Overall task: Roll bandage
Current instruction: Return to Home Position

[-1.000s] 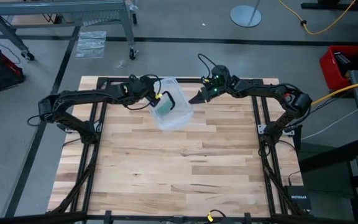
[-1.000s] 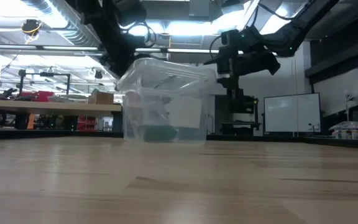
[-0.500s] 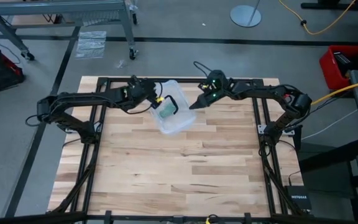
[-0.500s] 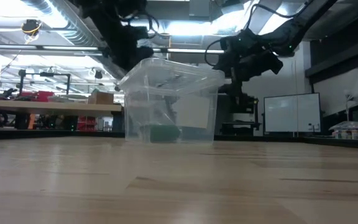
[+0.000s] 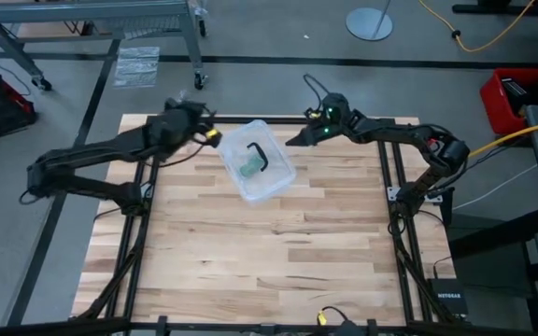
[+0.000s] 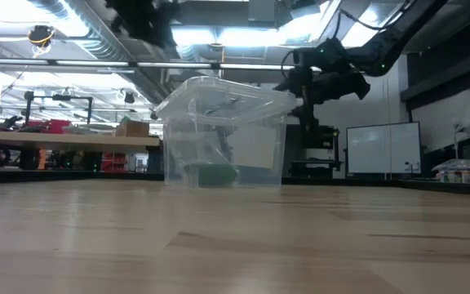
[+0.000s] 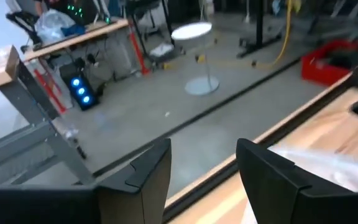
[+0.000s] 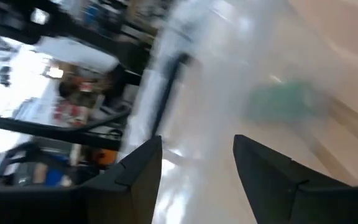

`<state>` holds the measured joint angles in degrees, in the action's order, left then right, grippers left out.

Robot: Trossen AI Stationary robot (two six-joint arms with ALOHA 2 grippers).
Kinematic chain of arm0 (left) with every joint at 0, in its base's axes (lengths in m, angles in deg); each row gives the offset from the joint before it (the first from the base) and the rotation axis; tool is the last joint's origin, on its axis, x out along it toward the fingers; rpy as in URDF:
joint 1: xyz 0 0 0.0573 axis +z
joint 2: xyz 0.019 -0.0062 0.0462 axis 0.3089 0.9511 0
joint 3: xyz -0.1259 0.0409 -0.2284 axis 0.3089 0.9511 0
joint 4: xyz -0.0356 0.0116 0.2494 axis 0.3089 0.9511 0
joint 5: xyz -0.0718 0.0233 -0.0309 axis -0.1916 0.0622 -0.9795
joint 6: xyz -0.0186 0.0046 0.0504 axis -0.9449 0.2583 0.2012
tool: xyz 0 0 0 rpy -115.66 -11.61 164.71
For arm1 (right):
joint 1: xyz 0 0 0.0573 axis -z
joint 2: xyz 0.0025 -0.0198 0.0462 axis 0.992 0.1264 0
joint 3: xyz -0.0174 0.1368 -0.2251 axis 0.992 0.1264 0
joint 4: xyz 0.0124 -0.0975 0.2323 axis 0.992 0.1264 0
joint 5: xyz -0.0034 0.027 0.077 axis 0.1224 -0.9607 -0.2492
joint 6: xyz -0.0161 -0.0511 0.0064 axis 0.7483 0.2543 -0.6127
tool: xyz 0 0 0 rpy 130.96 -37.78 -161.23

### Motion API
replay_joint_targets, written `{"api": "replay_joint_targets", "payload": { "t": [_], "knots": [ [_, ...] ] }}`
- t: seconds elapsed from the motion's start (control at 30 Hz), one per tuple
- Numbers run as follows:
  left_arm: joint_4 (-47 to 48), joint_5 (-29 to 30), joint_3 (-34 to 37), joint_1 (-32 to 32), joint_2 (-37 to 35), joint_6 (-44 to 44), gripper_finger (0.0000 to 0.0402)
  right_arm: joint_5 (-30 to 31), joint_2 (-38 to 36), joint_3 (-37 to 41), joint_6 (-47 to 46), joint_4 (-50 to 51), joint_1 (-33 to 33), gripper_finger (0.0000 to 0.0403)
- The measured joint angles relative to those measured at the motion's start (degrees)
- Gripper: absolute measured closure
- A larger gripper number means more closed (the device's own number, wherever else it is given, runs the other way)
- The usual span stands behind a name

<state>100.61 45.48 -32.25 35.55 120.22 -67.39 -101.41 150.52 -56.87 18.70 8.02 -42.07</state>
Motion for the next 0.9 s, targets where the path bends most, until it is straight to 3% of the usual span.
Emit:
{"api": "replay_joint_targets", "payload": {
  "t": [0.27,0.47,0.77,0.9],
  "knots": [
    [4.8,-0.1,-0.1,-3.2,-14.9,4.4,0.0226,-9.2,-4.5,0.0,-8.8,-13.8,3.3,0.0201],
    [17.8,-1.4,-0.1,-6.3,-24.3,1.6,0.0226,-11.9,-10.8,0.0,-15.7,-14.9,5.3,0.0201],
    [41.3,-17.0,-0.1,-8.4,-33.3,-14.2,0.0226,-13.4,-19.2,0.0,-16.3,-14.3,5.1,0.0201],
    [47.2,-20.9,1.9,-8.7,-34.9,-18.4,0.0226,-13.0,-23.4,0.0,-14.3,-14.2,5.1,0.0201]
  ]
}}
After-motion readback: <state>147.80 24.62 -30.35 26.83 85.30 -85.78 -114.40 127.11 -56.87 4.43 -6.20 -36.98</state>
